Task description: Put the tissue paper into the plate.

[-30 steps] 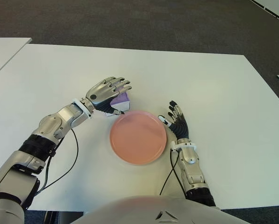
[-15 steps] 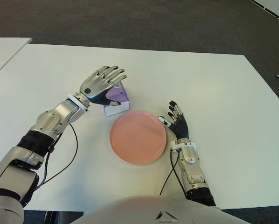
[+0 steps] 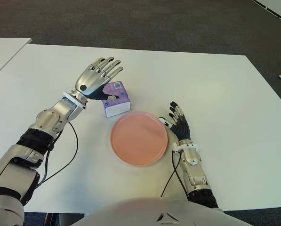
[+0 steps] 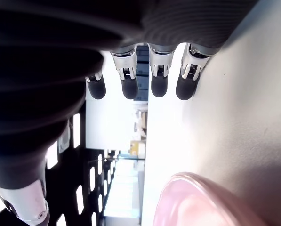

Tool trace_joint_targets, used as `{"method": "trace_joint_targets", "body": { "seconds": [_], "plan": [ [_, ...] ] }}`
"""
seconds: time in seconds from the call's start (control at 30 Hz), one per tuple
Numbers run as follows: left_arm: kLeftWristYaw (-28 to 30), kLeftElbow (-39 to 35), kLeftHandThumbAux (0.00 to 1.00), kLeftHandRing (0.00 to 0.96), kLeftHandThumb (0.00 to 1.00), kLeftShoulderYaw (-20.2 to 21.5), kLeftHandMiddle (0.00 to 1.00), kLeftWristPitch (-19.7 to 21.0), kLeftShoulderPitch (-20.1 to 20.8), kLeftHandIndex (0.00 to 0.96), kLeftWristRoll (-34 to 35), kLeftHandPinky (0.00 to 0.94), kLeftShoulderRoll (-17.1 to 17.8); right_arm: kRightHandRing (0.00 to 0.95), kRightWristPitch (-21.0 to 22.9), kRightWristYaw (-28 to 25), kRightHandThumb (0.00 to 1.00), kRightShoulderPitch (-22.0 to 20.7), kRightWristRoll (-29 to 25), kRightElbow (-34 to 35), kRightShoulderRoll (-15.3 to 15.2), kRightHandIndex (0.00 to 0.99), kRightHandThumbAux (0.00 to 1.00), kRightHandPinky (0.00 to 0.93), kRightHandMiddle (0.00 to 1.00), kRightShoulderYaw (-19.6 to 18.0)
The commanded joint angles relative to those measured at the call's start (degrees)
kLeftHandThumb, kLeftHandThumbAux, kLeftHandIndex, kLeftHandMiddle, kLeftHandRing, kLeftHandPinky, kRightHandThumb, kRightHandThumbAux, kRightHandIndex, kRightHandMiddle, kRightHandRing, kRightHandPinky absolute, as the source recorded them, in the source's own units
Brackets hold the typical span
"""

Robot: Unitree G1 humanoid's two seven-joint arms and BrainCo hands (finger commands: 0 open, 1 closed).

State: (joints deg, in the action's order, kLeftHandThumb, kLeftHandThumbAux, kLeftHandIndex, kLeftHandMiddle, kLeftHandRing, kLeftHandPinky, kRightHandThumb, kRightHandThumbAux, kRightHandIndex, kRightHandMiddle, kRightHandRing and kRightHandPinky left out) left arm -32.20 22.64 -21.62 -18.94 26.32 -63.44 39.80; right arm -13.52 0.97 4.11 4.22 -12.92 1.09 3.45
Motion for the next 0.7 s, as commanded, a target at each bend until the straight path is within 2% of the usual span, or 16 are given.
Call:
{"method": "trace_joint_targets", "body": {
  "seconds": [0.03, 0.4, 0.7],
  "plan": [
    [0.57, 0.92, 0.427, 0.0, 0.004, -1.46, 0.0, -0.68, -0.1, 0.0, -0.21, 0.0, 0.62, 0.0, 3.96, -0.82, 0.0, 2.73, -0.36, -3.96, -0.1, 0.0, 0.698, 0.0, 0.0, 0.26],
    [7.32, -0.44, 0.427, 0.0, 0.005, -1.98, 0.0, -1.02, -0.76, 0.0, 2.13, 0.0, 0.96, 0.0, 3.46, -1.18, 0.0, 2.64, -0.71, -4.44, -0.07, 0.0, 0.695, 0.0, 0.0, 0.11],
    [13.48, -1.34, 0.418, 0.0, 0.003, -1.92, 0.0, -3.9, -1.88, 0.0, 6.99, 0.0, 0.77, 0.0, 3.7, -0.95, 0.0, 2.74, -0.59, -4.31, 0.02, 0.0, 0.707, 0.0, 0.0, 0.1]
  ]
}}
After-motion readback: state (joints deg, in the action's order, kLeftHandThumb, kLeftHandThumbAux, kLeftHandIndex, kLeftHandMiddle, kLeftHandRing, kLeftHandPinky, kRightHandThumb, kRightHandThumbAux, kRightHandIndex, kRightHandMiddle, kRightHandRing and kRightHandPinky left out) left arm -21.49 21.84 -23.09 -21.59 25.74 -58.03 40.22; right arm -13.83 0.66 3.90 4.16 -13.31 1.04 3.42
